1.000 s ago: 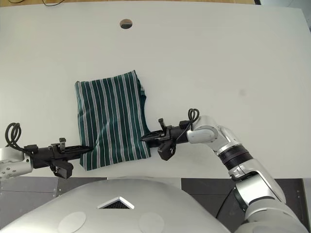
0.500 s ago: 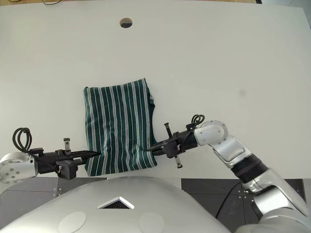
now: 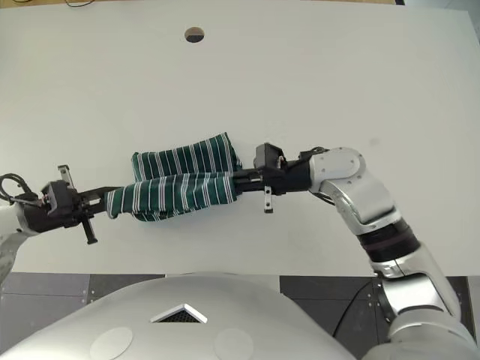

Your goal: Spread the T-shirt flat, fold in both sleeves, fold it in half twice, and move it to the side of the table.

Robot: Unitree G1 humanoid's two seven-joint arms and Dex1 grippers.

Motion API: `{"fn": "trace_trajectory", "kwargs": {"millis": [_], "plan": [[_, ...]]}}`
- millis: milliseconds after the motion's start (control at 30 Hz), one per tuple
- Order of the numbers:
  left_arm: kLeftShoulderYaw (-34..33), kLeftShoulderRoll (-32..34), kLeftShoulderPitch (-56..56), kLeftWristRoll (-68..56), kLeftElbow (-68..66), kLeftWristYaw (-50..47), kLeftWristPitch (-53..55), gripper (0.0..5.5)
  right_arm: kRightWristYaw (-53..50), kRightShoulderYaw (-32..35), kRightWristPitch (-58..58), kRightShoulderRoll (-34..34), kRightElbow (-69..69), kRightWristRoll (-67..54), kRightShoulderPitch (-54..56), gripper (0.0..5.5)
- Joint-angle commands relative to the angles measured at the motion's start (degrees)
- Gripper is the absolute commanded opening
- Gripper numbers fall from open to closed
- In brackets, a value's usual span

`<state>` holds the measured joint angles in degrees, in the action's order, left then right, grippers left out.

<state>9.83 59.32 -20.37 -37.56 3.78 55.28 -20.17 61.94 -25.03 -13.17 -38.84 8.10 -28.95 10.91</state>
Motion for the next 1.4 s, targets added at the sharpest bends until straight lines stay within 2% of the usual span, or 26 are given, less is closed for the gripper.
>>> {"fn": "trace_trajectory", "kwargs": {"millis": [33,133,167,333,433,567,700,800,900,1000,1100,1267,1400], "plan": [[-0.53,-6.03,7.15,4.09,-11.37,4.55,2.41,0.10,-3.94,1.88,-2.71,4.94,-6.15,3.63,4.56,0.11],[-1.62,-9.84,12.39,5.49,-17.81,6.36,4.94,0.10,-5.67,3.21,-3.53,8.20,-10.21,4.96,6.22,0.71],[-1.99,-10.82,13.75,6.04,-18.41,6.11,6.12,0.38,-6.15,3.61,-3.86,9.30,-11.17,5.21,6.65,0.84],[-4.40,-13.59,17.44,5.90,-12.75,1.01,18.03,1.04,-10.15,5.97,-5.51,14.64,-17.08,7.24,9.47,1.71],[-7.75,-13.83,17.85,1.41,-7.34,-1.28,28.41,1.04,-11.51,6.53,-4.97,16.32,-19.94,9.34,10.59,1.76],[-11.42,-14.07,19.08,-3.71,-3.50,-5.34,42.52,1.04,-16.51,10.63,-5.40,20.61,-23.16,9.50,12.31,1.76],[-15.18,-15.28,21.99,-8.85,-4.11,-12.47,58.46,1.04,-26.93,17.01,-4.39,25.18,-29.15,10.92,15.61,1.76],[-16.22,-16.39,23.39,-6.91,-6.76,-18.94,65.43,1.04,-32.33,20.01,-1.72,26.98,-29.60,12.43,16.59,1.76],[-17.90,-18.19,25.78,-3.37,-12.88,-26.48,68.51,1.04,-30.77,17.94,6.76,27.47,-23.57,15.45,14.14,1.76],[-22.02,-20.91,28.48,-0.65,-18.47,-33.17,67.54,1.04,-14.13,7.15,19.38,23.87,-9.53,15.06,5.70,1.76],[-24.27,-22.36,29.47,0.60,-20.57,-35.05,66.92,1.04,-5.47,0.64,26.27,20.49,-4.83,16.76,1.05,1.76],[-26.00,-23.95,29.72,1.60,-21.21,-33.95,66.37,1.04,-7.83,-4.72,33.42,21.05,-12.77,28.60,1.75,1.76],[-26.75,-24.67,29.89,2.42,-21.24,-33.01,65.65,1.04,-15.32,-4.54,31.72,24.91,-23.94,34.73,4.78,1.76]]}}
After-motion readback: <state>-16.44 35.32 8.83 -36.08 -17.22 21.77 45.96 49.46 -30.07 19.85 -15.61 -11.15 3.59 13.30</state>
